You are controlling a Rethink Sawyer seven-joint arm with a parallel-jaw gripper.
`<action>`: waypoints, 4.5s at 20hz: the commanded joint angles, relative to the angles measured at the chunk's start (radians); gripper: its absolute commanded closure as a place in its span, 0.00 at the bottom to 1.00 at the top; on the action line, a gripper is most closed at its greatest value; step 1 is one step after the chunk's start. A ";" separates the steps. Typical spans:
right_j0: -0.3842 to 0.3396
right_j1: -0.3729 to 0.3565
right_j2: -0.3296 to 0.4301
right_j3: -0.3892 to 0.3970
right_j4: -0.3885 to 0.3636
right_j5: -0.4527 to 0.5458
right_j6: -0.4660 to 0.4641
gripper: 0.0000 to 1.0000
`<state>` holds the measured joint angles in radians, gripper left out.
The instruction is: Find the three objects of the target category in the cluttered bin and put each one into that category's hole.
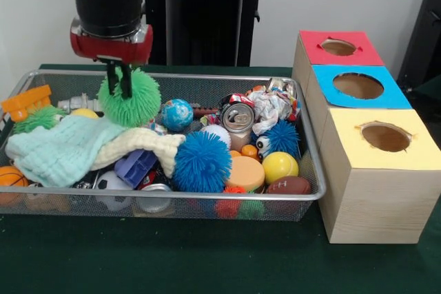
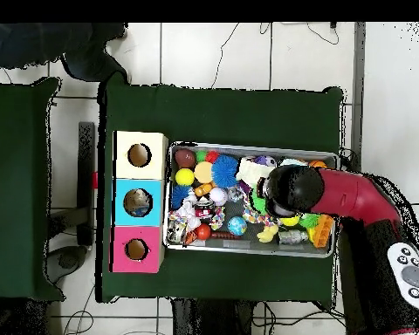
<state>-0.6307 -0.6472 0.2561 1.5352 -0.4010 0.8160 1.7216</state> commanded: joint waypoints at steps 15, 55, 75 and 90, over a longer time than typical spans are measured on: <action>-0.094 0.077 0.191 -0.164 -0.109 0.075 -0.329 0.00; 0.049 0.141 0.108 0.025 -0.140 -0.211 0.033 0.00; 0.049 0.093 0.047 0.063 -0.099 -0.189 -0.026 0.00; 0.031 0.047 0.041 0.159 -0.097 -0.203 -0.012 0.00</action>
<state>-0.5707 -0.6047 0.3156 1.5960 -0.4902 0.5227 1.7216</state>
